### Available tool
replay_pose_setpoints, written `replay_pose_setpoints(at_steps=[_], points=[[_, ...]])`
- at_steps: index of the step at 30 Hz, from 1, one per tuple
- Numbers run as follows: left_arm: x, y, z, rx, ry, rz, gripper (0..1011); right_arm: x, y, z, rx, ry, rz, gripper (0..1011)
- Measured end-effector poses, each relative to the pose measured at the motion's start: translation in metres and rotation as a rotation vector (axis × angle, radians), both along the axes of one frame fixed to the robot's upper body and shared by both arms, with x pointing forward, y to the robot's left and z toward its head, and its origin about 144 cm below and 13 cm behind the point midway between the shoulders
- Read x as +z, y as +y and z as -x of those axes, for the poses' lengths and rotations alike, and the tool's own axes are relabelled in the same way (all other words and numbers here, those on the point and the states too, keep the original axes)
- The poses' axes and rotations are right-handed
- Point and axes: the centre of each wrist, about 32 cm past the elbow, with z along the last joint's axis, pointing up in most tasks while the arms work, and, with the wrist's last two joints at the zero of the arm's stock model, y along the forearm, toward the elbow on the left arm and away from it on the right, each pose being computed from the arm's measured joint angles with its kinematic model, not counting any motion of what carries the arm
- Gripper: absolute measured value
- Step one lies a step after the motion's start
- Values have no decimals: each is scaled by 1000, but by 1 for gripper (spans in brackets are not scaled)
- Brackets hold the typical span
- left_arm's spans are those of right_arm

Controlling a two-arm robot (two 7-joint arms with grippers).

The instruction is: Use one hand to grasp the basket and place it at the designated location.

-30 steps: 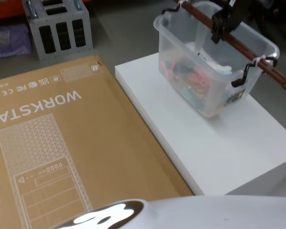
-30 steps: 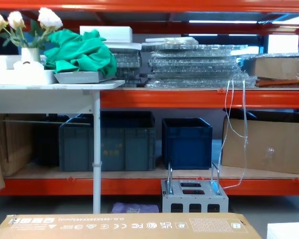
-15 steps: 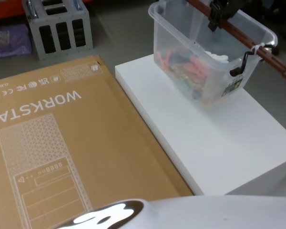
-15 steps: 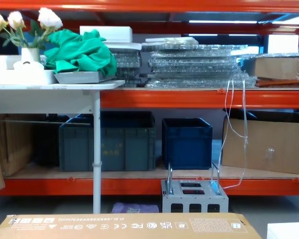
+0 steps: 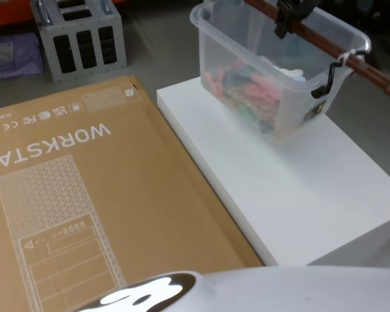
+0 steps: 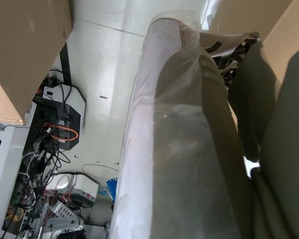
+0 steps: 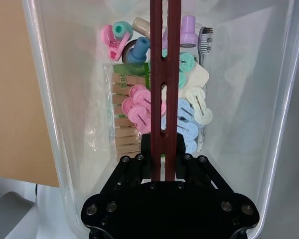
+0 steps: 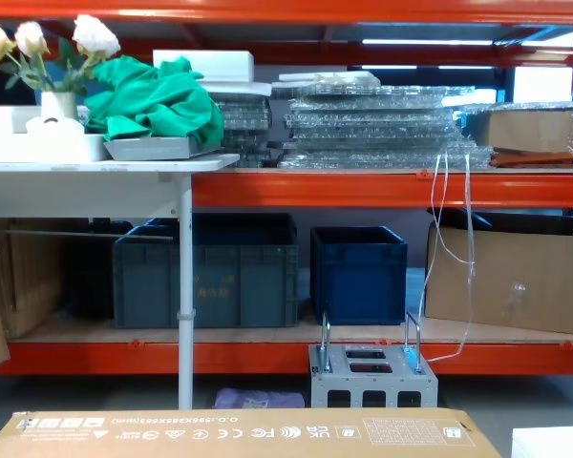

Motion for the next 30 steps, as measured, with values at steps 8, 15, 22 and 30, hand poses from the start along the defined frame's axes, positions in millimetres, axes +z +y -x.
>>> replay_pose_setpoints(at_steps=[8, 15, 22, 30], points=[[0, 0, 0, 0, 0, 0, 0, 5, 15, -3, 88, -19, 16, 239], [0, 0, 0, 0, 0, 0, 0, 8, 27, -3, 162, -36, 22, 239], [0, 0, 0, 0, 0, 0, 0, 10, 39, -2, 253, -48, 18, 238], [0, 0, 0, 0, 0, 0, 0, 11, 56, 0, 367, -48, 11, 238]])
